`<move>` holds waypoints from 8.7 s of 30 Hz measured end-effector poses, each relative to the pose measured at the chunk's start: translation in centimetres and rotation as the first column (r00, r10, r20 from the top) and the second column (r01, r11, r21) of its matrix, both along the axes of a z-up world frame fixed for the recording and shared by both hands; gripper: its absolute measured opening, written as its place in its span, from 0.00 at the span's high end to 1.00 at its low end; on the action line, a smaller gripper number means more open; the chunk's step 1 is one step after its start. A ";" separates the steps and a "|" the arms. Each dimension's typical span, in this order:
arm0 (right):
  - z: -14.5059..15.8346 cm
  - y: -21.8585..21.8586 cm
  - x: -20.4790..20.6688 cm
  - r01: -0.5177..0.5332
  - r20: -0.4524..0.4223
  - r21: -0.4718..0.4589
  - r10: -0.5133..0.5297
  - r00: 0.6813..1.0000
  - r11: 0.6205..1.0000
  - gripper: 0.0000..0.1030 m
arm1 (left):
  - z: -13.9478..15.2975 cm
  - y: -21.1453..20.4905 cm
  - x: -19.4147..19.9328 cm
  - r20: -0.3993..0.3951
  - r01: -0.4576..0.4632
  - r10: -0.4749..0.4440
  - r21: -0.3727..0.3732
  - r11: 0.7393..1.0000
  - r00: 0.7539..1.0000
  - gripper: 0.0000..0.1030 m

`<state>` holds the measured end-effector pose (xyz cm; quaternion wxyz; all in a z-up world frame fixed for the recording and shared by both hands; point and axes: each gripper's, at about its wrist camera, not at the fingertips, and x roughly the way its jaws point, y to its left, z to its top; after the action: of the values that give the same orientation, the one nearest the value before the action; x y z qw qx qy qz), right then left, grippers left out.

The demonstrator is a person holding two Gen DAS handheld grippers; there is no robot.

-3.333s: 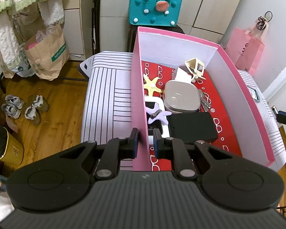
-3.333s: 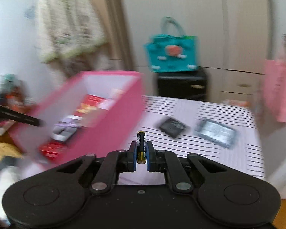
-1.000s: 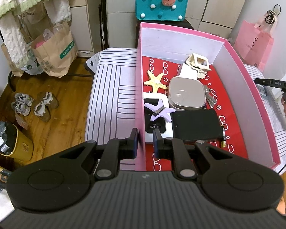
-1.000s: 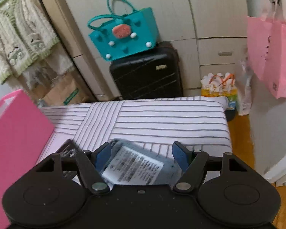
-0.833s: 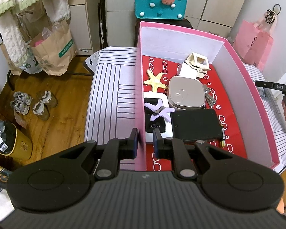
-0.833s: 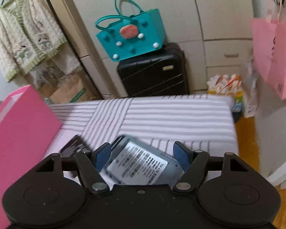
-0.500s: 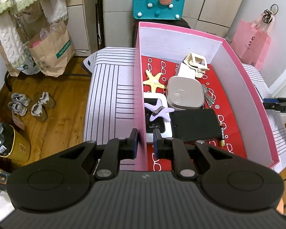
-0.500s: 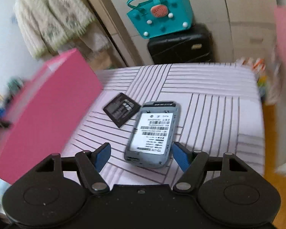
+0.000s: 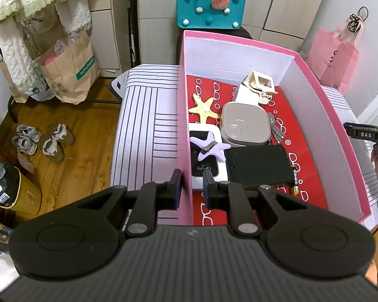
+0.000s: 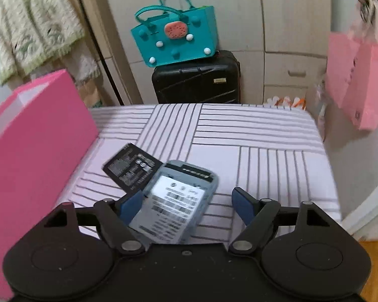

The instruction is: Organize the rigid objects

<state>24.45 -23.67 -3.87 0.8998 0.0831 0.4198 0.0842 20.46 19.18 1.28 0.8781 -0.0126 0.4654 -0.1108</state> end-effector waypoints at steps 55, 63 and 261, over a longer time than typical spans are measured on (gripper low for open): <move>13.0 9.2 -7.3 -0.340 0.239 -0.021 0.335 0.911 0.940 0.37 | 0.1 -0.8 0.1 -0.013 0.070 -0.069 0.098 0.993 0.998 0.93; 13.0 15.8 -3.5 -0.530 0.093 0.069 0.524 0.847 0.845 0.37 | 0.4 -1.8 0.1 -0.025 0.109 -0.106 0.175 0.978 0.994 0.94; 14.8 11.1 -13.0 -0.267 0.174 0.028 0.258 0.950 0.963 0.02 | 8.5 -6.1 -9.8 0.125 0.077 -0.080 0.032 0.997 0.989 0.52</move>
<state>11.42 -12.52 10.89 0.9106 0.0422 0.3469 0.2207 10.67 13.11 9.77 0.9007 0.0244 0.4106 -0.1396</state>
